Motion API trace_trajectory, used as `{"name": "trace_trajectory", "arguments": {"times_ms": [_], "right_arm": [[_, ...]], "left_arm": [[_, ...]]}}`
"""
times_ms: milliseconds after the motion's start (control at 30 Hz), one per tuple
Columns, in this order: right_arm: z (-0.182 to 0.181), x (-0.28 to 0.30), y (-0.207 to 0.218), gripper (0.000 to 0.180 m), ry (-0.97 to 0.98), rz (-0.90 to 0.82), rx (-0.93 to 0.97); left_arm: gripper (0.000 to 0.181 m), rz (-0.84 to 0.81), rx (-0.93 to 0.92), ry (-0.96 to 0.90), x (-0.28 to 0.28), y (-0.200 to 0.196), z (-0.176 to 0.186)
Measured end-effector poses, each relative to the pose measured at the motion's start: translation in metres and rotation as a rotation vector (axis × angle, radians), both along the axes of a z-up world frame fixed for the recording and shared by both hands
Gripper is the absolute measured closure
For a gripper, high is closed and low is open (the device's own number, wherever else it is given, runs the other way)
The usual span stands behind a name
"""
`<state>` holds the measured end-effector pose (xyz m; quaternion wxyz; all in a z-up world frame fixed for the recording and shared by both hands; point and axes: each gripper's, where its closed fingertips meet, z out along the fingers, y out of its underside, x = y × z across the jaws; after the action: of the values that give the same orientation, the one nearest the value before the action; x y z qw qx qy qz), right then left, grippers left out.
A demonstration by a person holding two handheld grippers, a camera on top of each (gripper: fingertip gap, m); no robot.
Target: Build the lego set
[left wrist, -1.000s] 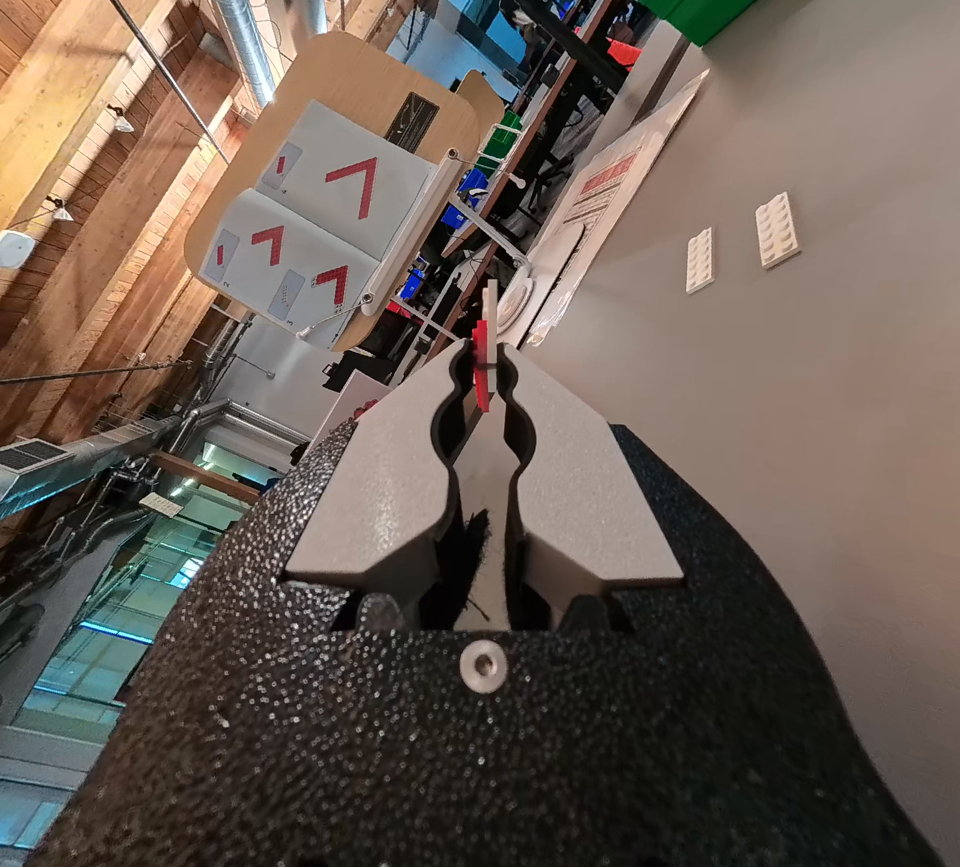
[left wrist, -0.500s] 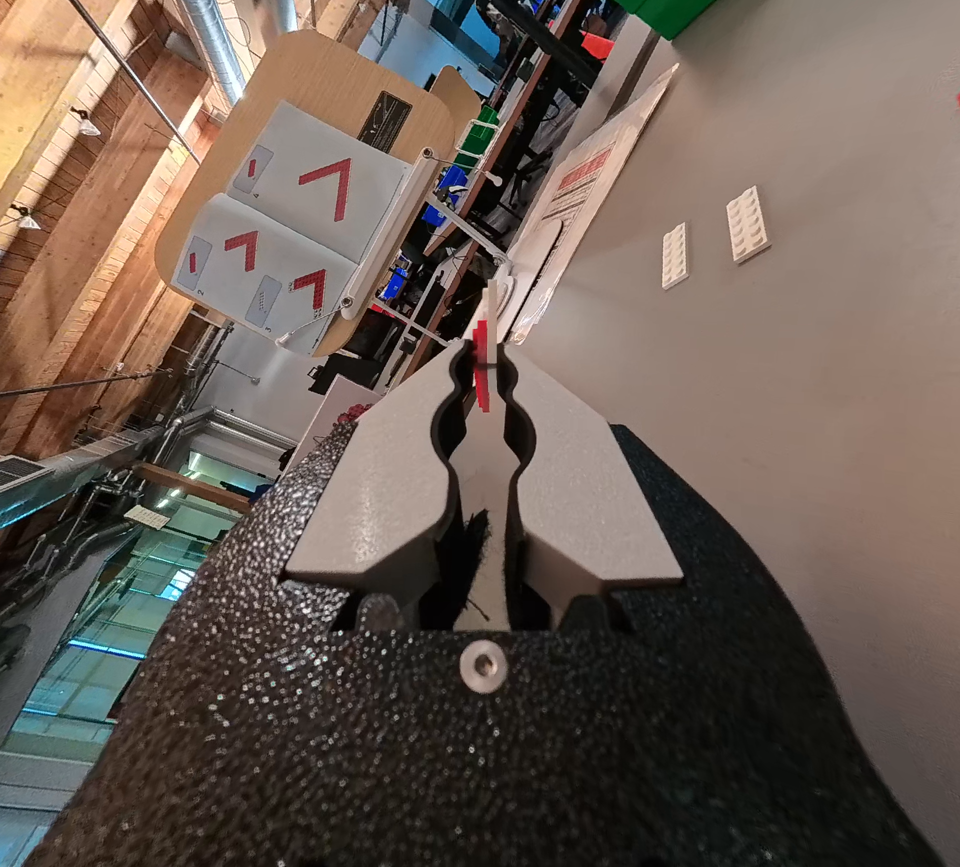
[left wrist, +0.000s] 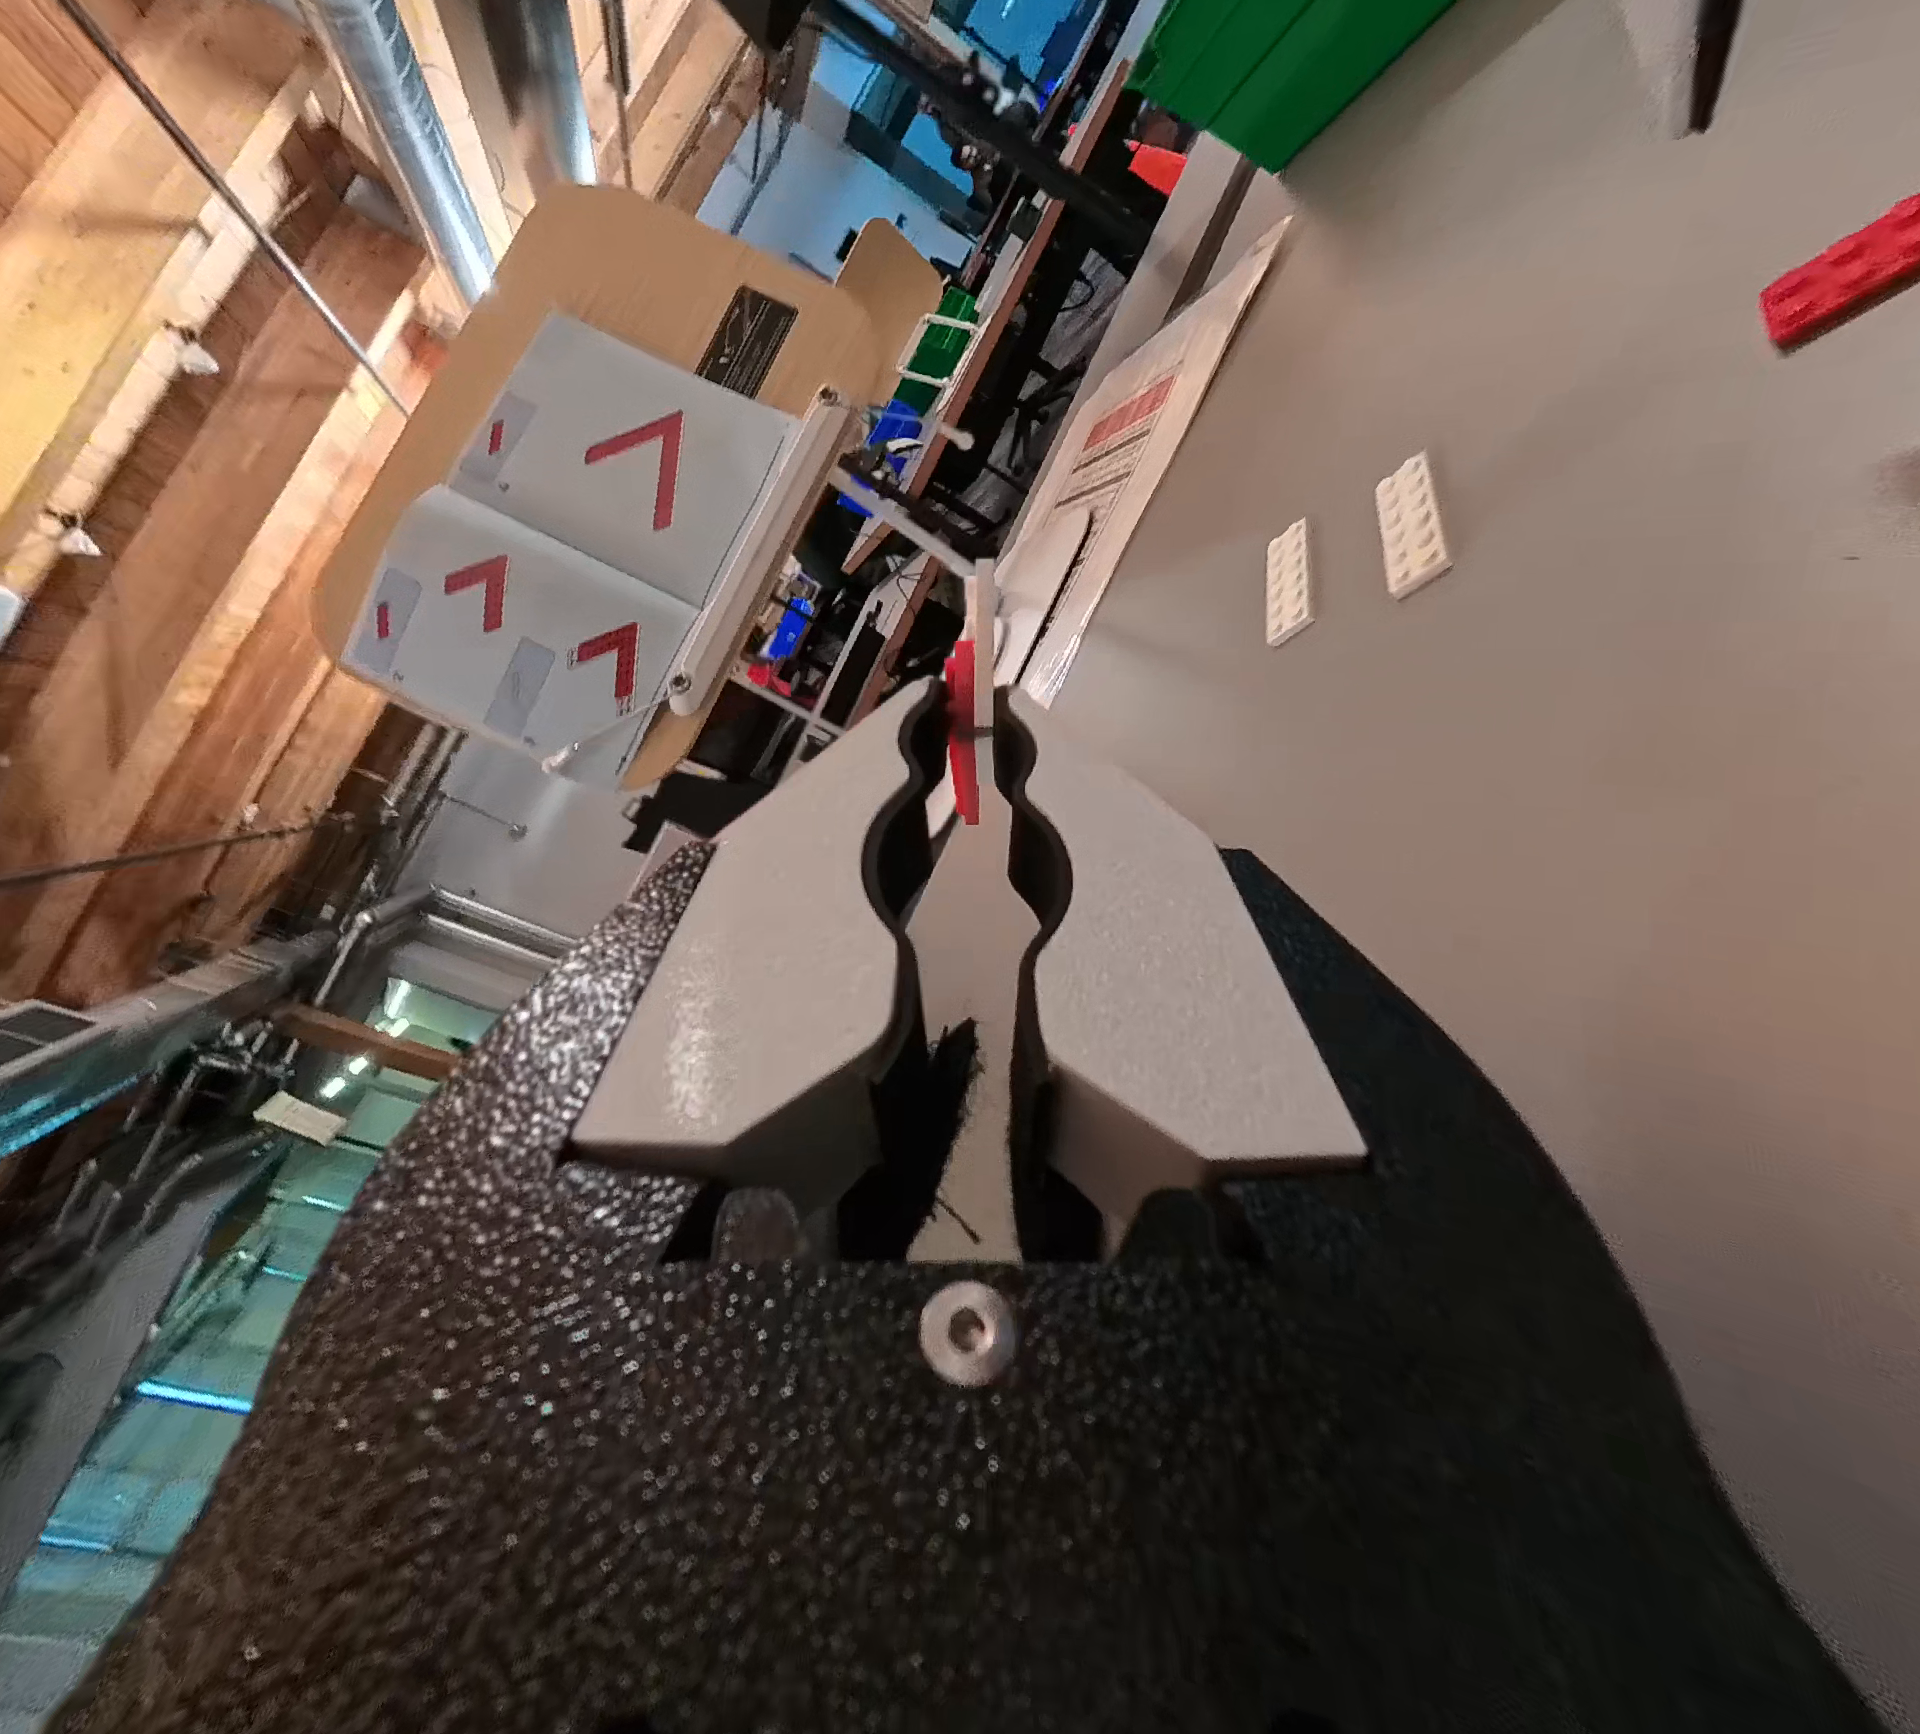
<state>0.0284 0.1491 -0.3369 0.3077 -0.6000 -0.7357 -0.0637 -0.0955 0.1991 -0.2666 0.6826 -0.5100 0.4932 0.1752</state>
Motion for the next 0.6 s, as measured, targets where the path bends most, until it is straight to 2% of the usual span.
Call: {"name": "trace_trajectory", "arguments": {"times_ms": [67,100,200,367,600], "right_arm": [[-0.002,-0.004,-0.007,0.151,0.289,-0.297,-0.272],[-0.005,-0.001,-0.007,0.150,0.377,-0.400,-0.343],[-0.016,0.009,-0.001,0.151,0.543,-0.586,-0.374],[-0.036,0.017,0.003,0.146,0.606,-0.720,-0.351],[-0.037,0.016,0.006,0.152,0.660,-0.779,-0.320]], "left_arm": [[0.174,-0.012,0.038,0.047,0.008,-0.004,-0.001],[0.174,-0.015,0.057,0.071,0.012,-0.005,-0.002],[0.175,-0.018,0.108,0.135,0.019,-0.009,-0.004],[0.175,-0.025,0.128,0.186,0.024,-0.011,-0.008],[0.175,-0.035,0.165,0.237,0.030,-0.014,-0.011]]}}
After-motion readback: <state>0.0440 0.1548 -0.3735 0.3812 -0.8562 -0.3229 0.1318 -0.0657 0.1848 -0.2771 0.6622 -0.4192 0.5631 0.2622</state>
